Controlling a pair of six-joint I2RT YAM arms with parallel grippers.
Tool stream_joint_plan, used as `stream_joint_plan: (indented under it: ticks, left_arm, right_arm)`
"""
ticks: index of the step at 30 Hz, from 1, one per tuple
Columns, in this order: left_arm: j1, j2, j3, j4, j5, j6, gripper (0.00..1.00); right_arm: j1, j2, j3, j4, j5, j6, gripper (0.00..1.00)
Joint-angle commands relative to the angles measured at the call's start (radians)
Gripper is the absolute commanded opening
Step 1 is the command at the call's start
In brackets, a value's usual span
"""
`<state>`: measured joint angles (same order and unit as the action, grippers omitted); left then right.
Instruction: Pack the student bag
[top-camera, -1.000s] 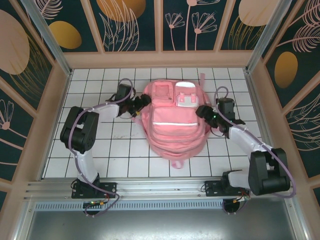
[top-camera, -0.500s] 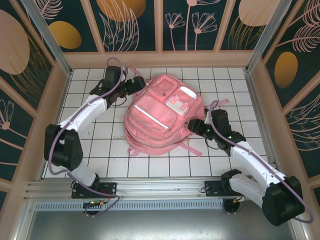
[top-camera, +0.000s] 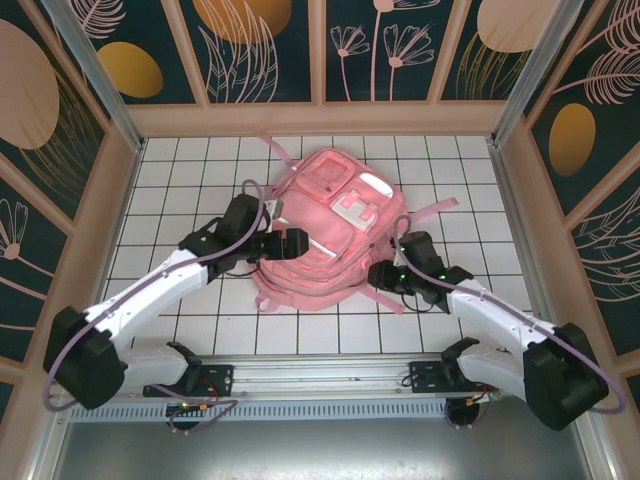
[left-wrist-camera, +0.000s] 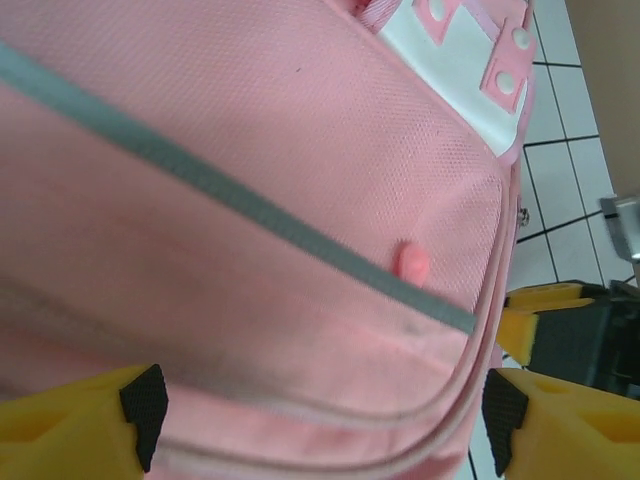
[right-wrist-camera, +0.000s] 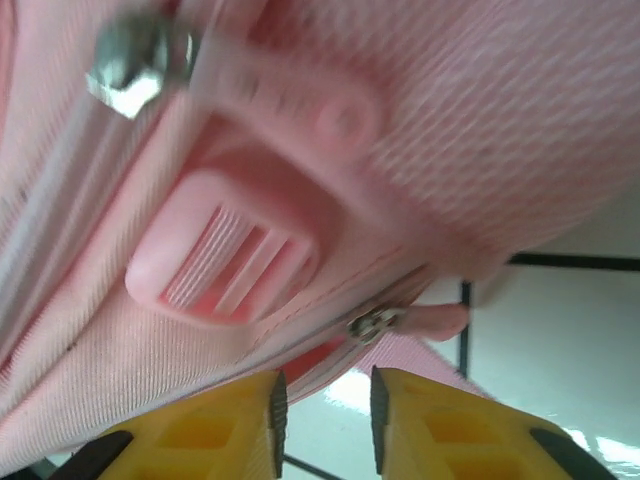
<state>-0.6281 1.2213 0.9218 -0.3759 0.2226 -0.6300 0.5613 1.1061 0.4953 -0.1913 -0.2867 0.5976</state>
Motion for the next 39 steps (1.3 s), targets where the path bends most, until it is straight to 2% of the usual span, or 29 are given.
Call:
stream_joint_plan:
  ticks: [1, 7, 10, 12, 16, 19, 24, 26, 31, 34, 37, 39]
  left_arm:
    - [0.002, -0.082, -0.008, -0.070, -0.029, 0.000, 0.84]
    - [0.001, -0.178, -0.022, -0.129, -0.038, 0.004, 0.85]
    - [0.002, -0.235, -0.088, -0.083, -0.030, -0.028, 0.86]
    - [-0.009, -0.272, -0.166, 0.005, 0.022, -0.087, 0.85]
    - [-0.114, -0.288, -0.304, 0.142, -0.027, -0.190, 0.84]
    - [-0.155, -0.237, -0.337, 0.220, -0.029, -0.225, 0.83]
    - [-0.157, -0.195, -0.180, 0.067, -0.167, -0.119, 0.84]
    - [-0.151, -0.174, -0.131, 0.012, -0.185, -0.089, 0.85]
    - [-0.103, -0.170, -0.113, -0.012, -0.150, -0.074, 0.85]
    - [-0.056, -0.194, -0.122, -0.014, -0.116, -0.076, 0.85]
    - [-0.031, -0.212, -0.134, -0.015, -0.098, -0.073, 0.85]
    - [-0.025, -0.215, -0.144, -0.011, -0.092, -0.073, 0.85]
  right_arm:
    - [0.070, 0.072, 0.045, 0.098, -0.029, 0.048, 0.29]
    - [0.204, 0.324, 0.261, 0.219, -0.065, 0.102, 0.29]
    - [0.207, 0.420, 0.366, 0.240, -0.097, 0.123, 0.27]
    - [0.189, 0.412, 0.383, 0.233, -0.097, 0.129, 0.29]
    - [0.133, 0.326, 0.351, 0.195, -0.165, 0.121, 0.36]
    - [0.120, 0.238, 0.315, 0.121, -0.120, 0.073, 0.36]
    - [0.160, 0.175, 0.204, 0.056, 0.004, -0.048, 0.45]
    - [0.189, 0.169, 0.166, 0.056, 0.077, -0.102, 0.47]
    - [0.216, 0.161, 0.027, 0.214, 0.154, -0.164, 0.52]
    - [0.228, 0.140, -0.046, 0.370, 0.178, -0.192, 0.54]
    - [0.257, 0.113, -0.114, 0.539, 0.204, -0.240, 0.53]
    - [0.259, 0.133, -0.122, 0.586, 0.210, -0.261, 0.53]
